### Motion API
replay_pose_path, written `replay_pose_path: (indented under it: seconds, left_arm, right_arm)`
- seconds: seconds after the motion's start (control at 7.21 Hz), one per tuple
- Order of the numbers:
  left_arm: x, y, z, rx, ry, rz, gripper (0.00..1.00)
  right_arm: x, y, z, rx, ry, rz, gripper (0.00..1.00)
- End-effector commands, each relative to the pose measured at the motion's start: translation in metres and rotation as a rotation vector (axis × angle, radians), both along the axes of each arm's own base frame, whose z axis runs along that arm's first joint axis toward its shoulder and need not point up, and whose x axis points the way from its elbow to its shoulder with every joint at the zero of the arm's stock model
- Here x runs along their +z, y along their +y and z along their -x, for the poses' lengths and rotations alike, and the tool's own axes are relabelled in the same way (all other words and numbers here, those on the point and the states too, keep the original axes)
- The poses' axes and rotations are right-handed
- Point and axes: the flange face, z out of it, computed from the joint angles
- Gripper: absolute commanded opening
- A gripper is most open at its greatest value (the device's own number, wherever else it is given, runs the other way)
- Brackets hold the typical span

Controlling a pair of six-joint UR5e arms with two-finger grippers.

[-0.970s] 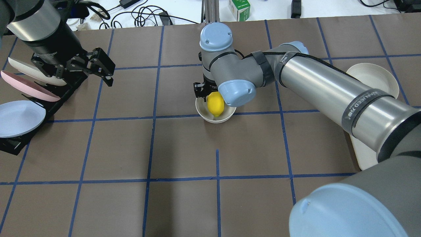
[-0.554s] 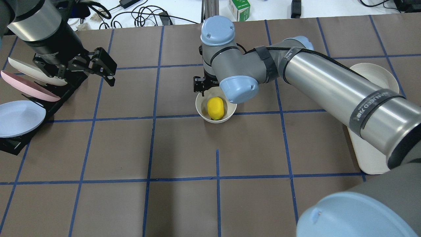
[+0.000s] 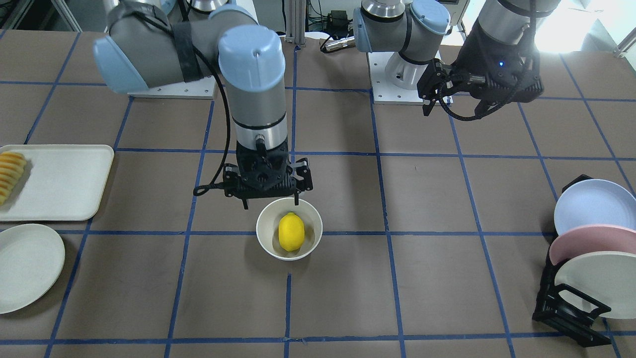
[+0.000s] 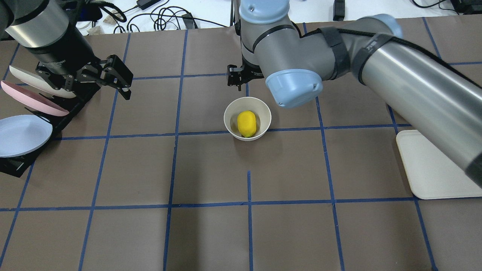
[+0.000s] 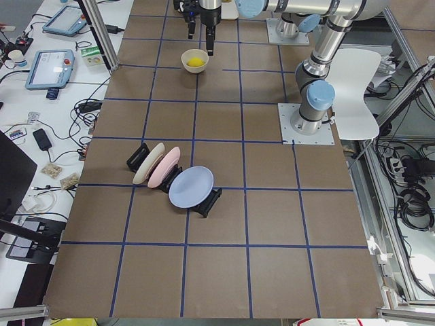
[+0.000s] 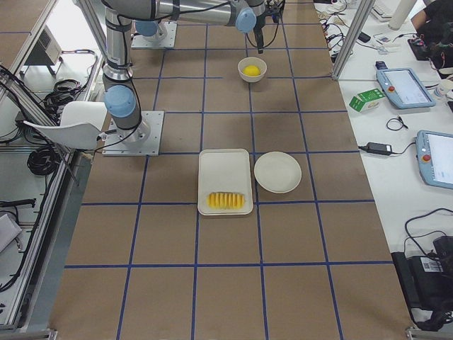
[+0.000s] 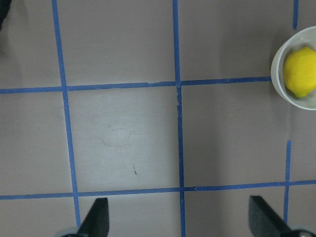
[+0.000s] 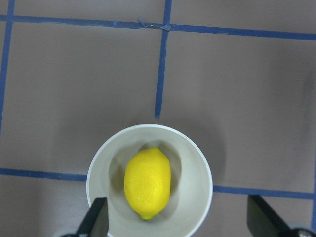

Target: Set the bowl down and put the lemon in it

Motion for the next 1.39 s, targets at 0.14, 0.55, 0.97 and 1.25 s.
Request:
replay_pose_path:
  seconds: [0.14, 0.55, 0.97, 1.25]
  left_arm:
    - [0.004, -0.01, -0.001, 0.024, 0.0, -0.027, 1.0]
    - [-0.002, -0.014, 0.004, 0.022, 0.001, -0.039, 1.0]
    - [-0.005, -0.023, 0.01, 0.007, -0.001, -0.05, 1.0]
    - [-0.002, -0.024, 0.011, 0.005, -0.001, -0.047, 1.0]
  right_arm:
    - [0.082, 0.028, 0.099, -0.107, 0.02, -0.04, 1.0]
    - [0.11, 0.036, 0.146, -0.117, -0.015, -0.047, 1.0]
    - [0.114, 0.039, 0.151, -0.124, 0.033, -0.043, 1.0]
    - [0.117, 0.039, 0.151, -0.124, 0.035, -0.044, 1.0]
